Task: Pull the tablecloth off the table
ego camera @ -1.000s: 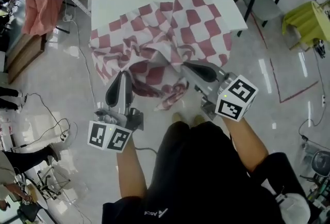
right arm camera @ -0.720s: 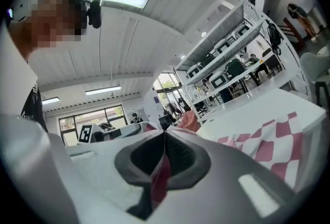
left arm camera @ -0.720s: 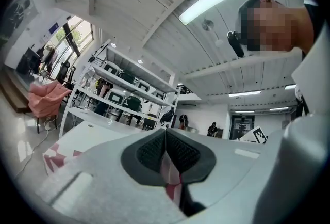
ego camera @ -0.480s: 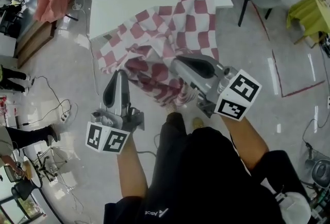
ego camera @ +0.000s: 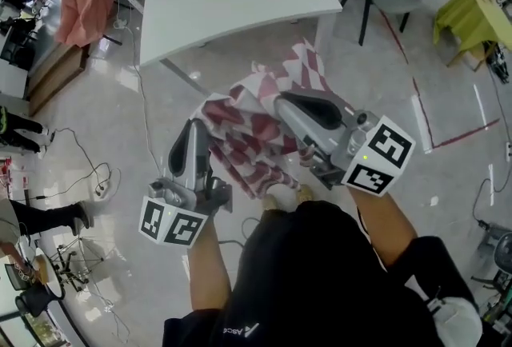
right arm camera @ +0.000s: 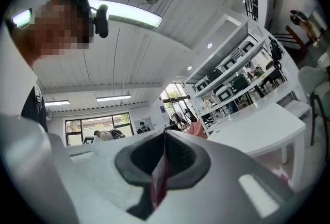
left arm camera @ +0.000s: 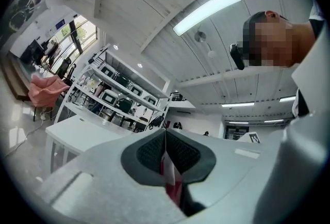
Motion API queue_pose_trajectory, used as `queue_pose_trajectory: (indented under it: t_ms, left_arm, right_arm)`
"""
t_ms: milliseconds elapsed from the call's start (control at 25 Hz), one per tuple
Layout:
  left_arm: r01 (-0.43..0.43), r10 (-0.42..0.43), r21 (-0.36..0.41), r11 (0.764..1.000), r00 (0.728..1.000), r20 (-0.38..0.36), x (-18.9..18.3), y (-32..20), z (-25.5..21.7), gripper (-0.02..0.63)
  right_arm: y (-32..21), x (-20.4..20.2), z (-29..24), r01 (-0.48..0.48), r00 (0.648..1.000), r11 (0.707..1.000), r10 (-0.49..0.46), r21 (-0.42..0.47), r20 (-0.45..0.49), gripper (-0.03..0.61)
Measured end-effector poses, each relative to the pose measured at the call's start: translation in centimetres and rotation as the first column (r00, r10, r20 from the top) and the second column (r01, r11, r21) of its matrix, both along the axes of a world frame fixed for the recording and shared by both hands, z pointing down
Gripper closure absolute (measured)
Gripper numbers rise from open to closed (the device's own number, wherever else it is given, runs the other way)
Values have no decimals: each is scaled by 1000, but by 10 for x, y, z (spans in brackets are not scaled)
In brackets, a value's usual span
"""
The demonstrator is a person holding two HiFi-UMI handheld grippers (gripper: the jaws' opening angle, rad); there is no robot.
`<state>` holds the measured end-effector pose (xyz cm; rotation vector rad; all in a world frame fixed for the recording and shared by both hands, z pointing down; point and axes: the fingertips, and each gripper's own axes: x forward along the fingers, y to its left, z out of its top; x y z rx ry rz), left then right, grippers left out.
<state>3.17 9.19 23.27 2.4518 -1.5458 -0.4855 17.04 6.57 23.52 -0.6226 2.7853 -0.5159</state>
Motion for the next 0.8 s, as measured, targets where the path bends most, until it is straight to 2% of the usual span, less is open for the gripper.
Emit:
queue_pose_trajectory:
  t_ms: [200, 560, 800]
  left_arm:
    - [-65, 64, 26, 998, 998, 12, -3, 69, -6, 601]
    - [-106, 104, 62, 992, 994, 40, 6, 71, -11, 600]
    - [-116, 114, 68, 991, 993, 35, -2, 73, -11, 600]
  right_arm:
    - [63, 0, 1, -56, 998, 998, 57, -18, 32, 573]
    - [72, 6, 8, -87, 996, 996, 87, 10, 4, 572]
    - [76, 3, 7, -124, 992, 992, 124, 34, -9, 572]
